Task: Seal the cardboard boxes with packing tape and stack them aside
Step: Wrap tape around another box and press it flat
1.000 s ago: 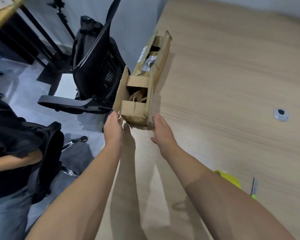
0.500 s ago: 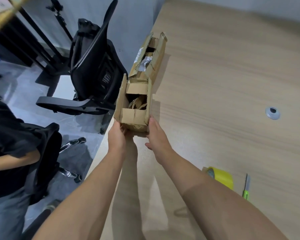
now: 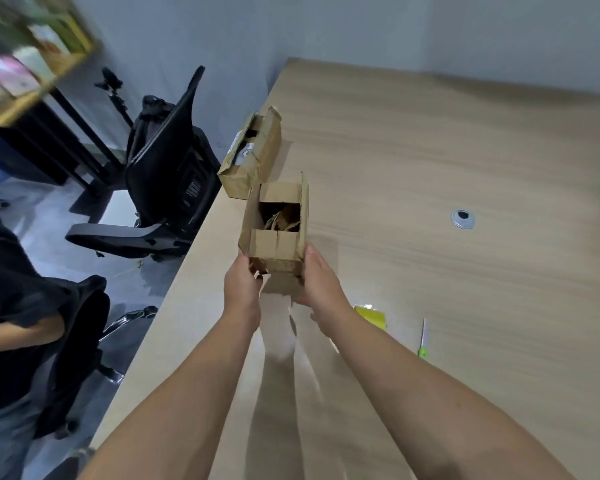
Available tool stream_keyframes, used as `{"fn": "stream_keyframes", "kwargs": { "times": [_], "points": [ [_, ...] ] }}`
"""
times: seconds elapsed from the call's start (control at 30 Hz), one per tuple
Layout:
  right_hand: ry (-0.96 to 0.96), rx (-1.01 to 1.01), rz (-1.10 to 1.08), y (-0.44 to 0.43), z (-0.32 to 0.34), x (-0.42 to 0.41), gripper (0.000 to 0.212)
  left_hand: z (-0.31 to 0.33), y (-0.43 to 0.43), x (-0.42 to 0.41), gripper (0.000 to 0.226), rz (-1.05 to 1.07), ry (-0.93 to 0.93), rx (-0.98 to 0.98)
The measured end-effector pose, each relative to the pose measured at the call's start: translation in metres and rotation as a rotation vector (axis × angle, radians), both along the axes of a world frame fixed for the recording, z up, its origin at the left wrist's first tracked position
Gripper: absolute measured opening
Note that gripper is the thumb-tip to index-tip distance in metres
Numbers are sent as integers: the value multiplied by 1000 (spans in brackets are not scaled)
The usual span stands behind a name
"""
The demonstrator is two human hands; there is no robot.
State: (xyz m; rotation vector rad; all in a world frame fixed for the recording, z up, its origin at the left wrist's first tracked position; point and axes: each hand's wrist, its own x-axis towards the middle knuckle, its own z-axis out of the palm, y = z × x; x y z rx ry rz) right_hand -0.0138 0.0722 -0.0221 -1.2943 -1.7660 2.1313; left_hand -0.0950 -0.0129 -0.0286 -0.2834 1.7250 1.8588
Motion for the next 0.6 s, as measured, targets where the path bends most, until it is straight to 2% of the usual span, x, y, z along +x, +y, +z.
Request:
{"fn": "stream_keyframes", "kwargs": {
  "times": [0.37,0.5,0.6],
  "points": [
    [50,131,-126,97,25,142,66,34,108,130,28,-128,85,76],
    [10,112,-174,123,17,199,59,29,131,183,36,-166,25,113],
    [-14,83,-231,134,9,243,38,21,139,220,37,-216,-13,118]
  ]
}}
